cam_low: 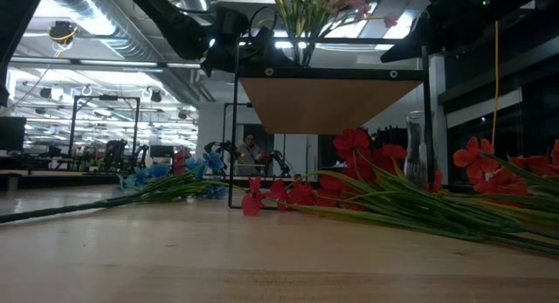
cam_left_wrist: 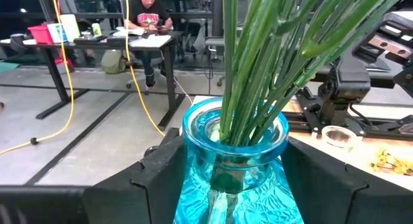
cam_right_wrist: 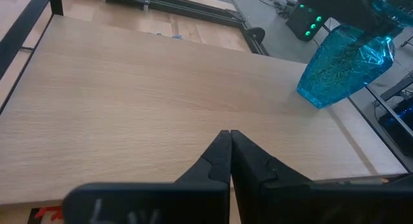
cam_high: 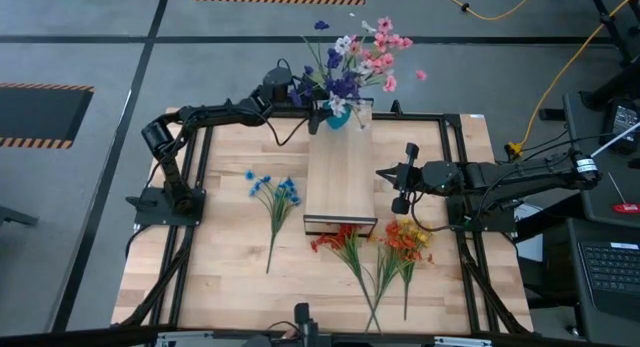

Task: Pick and place flowers into a vace then onto a shelf
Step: Put the blue vase on the shelf, then put the blue flowers into the transparent vase

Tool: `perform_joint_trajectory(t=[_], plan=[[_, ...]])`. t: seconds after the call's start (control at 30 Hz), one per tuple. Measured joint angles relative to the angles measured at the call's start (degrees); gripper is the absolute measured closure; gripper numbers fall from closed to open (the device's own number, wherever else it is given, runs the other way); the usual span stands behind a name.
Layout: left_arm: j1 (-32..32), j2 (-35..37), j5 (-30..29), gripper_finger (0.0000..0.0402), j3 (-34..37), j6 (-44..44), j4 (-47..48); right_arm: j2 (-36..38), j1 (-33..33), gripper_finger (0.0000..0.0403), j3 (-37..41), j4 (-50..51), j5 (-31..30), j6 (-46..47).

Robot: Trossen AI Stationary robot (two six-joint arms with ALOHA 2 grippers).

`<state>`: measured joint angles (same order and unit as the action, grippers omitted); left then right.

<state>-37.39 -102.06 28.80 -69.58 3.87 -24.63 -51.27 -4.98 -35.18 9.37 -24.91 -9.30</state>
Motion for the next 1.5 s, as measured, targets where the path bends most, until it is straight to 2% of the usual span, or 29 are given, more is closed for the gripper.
perform_joint_trajectory(t=[0.73, 0.97, 1.23, 1.5], plan=[[-0.25, 0.28, 0.37, 0.0162, 0.04, -0.08, 0.25, 0.01, -0.01, 0.0395, -0.01, 0.0, -0.01, 0.0], [-0.72, 0.33, 2.81, 0.0162, 0.04, -0.07, 0.42, 0.0, 0.01, 0.0395, -0.02, 0.45, 0.0, 0.0], [-1.46, 0.35, 3.01, 0.0162, 0.04, -0.07, 0.49, 0.02, -0.01, 0.0395, -0.02, 1.19, -0.02, 0.0], [-1.77, 3.89, 3.05, 0.0162, 0.04, 3.24, 7.34, 0.01, -0.01, 0.0395, -0.02, 1.28, -0.01, 0.0]])
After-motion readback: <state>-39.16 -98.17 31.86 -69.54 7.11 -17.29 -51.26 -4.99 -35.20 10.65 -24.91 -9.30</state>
